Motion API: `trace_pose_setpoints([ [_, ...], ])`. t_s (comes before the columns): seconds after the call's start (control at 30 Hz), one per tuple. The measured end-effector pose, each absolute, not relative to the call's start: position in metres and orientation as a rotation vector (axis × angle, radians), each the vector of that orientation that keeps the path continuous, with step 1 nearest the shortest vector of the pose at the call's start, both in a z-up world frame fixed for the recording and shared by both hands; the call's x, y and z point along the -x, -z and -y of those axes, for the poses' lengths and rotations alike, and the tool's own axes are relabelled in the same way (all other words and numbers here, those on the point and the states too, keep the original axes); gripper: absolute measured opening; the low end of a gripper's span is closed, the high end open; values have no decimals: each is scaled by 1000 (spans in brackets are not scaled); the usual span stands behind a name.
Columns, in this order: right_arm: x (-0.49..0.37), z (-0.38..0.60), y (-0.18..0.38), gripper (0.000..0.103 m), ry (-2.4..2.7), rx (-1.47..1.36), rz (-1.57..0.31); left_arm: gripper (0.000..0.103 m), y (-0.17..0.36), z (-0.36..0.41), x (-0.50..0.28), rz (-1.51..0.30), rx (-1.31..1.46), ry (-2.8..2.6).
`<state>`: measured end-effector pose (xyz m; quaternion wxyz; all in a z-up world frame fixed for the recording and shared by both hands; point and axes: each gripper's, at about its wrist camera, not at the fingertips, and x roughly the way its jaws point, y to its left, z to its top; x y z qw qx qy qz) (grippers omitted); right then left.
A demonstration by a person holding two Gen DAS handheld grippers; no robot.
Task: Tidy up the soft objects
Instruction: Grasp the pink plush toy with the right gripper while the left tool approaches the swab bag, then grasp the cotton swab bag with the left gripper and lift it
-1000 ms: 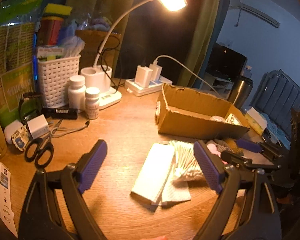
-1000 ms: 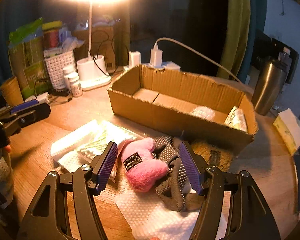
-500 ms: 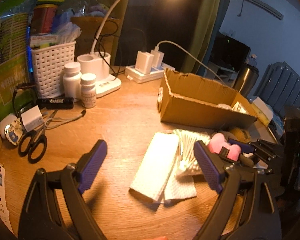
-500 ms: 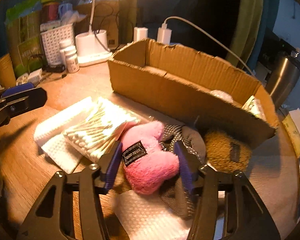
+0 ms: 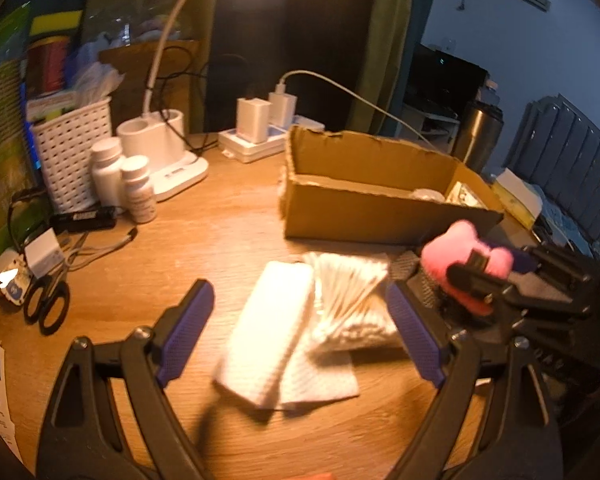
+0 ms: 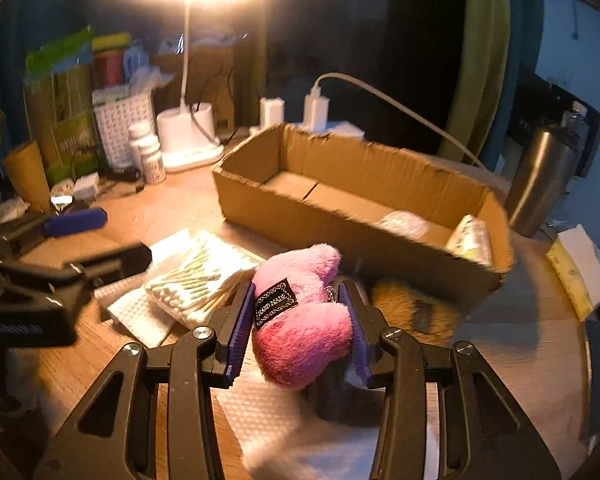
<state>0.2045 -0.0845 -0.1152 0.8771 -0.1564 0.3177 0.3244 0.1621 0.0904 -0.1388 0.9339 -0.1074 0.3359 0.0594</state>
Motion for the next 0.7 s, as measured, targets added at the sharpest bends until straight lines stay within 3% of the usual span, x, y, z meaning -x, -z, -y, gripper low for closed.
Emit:
trace_pose_setpoints([
  [0.57, -229, 162, 114, 45, -586, 196, -659, 89, 171, -48, -216, -869, 117, -136],
  [0.7, -232, 167, 115, 45, -591, 177, -659, 84, 176, -46, -219, -882, 109, -129],
])
